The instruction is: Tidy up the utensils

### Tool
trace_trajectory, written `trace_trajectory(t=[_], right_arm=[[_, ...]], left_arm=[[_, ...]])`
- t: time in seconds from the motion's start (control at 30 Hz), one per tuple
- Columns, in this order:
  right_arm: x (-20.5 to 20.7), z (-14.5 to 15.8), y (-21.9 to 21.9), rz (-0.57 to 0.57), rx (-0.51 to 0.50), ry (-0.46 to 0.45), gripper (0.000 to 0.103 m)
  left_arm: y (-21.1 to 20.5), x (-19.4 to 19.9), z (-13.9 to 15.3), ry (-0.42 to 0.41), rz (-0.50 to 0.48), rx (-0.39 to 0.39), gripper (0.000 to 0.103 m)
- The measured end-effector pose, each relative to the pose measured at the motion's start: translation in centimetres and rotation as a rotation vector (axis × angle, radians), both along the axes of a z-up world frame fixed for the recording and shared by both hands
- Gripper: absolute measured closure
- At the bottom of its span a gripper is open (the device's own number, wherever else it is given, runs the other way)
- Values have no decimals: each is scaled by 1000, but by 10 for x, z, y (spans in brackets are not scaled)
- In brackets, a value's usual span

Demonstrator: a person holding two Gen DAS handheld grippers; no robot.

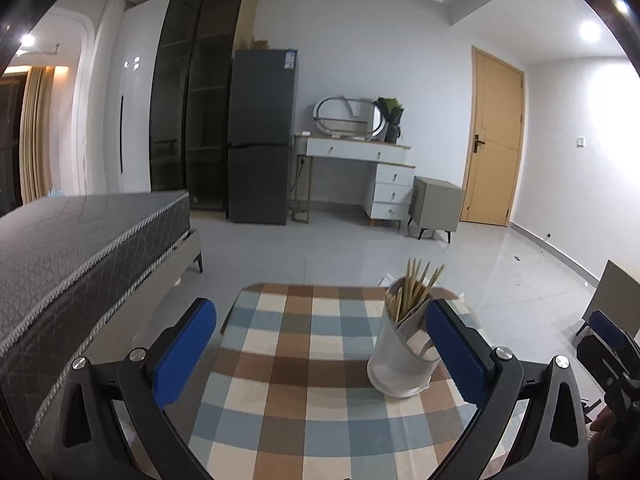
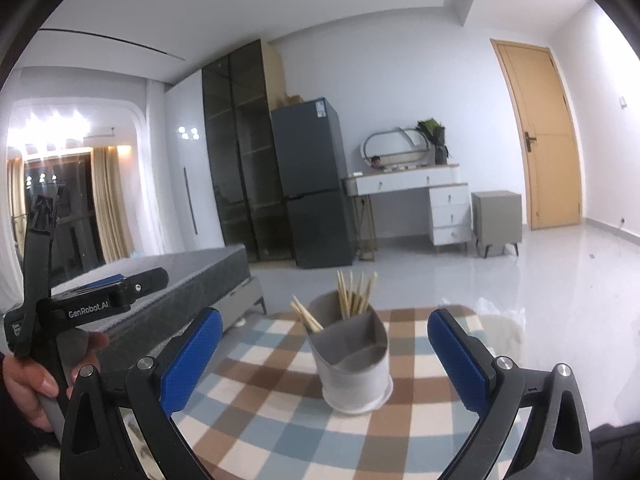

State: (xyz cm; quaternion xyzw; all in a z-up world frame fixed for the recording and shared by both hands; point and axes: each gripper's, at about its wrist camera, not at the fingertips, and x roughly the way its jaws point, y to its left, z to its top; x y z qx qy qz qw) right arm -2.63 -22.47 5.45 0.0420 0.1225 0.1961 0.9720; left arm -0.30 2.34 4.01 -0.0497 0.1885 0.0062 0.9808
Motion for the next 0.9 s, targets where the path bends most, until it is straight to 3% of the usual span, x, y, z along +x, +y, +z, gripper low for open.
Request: trace_trajectory(t=[0.23,0.9], right_arm=[[-4,-19,3,-48,-23,-3,0],[-9,-19,2,-75,-55,20,0]], left_arm=[[-3,4,-13,26,3,9,1],[-6,1,-11,52,-13,27,1]])
